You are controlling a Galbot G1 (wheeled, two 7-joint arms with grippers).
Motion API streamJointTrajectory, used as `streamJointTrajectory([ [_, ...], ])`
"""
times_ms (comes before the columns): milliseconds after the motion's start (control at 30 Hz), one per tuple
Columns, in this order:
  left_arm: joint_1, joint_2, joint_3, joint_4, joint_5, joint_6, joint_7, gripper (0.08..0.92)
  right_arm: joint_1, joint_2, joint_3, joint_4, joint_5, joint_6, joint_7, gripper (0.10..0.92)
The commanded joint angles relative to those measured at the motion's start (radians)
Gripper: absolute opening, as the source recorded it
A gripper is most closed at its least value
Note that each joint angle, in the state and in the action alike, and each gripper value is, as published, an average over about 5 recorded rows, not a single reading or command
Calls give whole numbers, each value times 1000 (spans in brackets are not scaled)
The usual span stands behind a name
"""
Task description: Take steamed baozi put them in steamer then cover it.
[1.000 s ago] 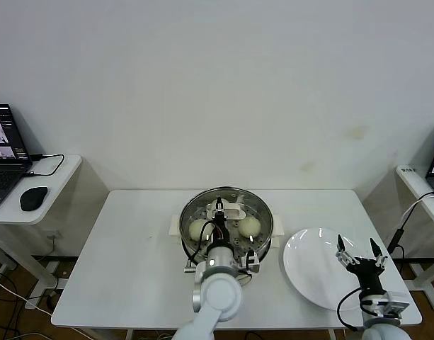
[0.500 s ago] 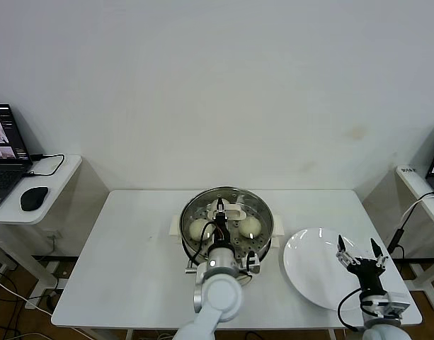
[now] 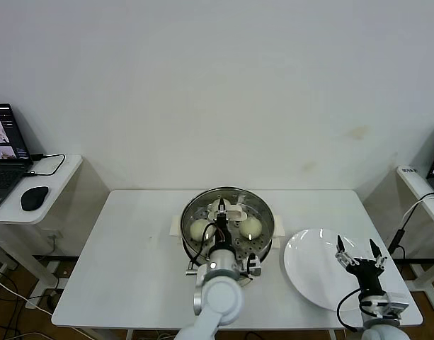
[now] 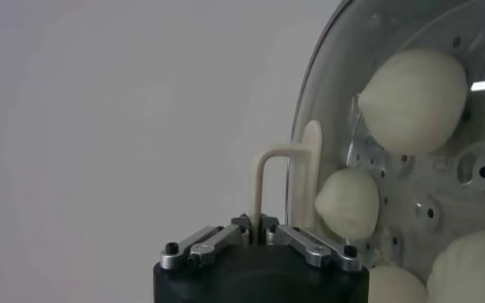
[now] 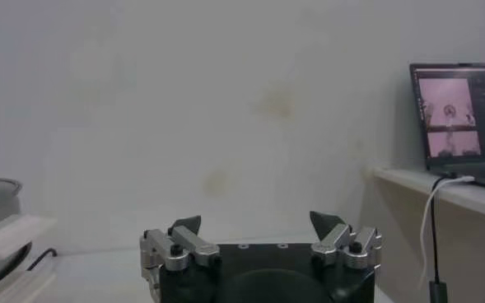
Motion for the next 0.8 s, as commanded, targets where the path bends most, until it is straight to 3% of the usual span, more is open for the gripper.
streamJointTrajectory([
  [33,10,1,7,-57,-5,-1,19,250,1,0,0,-2,0,1,1,823],
  [600,118,39,35,-256,-9,-4,85,743,-5,-9,2,-2,-1,-1,0,823],
  [800,165,91,8,-371,-87,-21,64,820,-22,-18,0,8,1,-7,2,823],
])
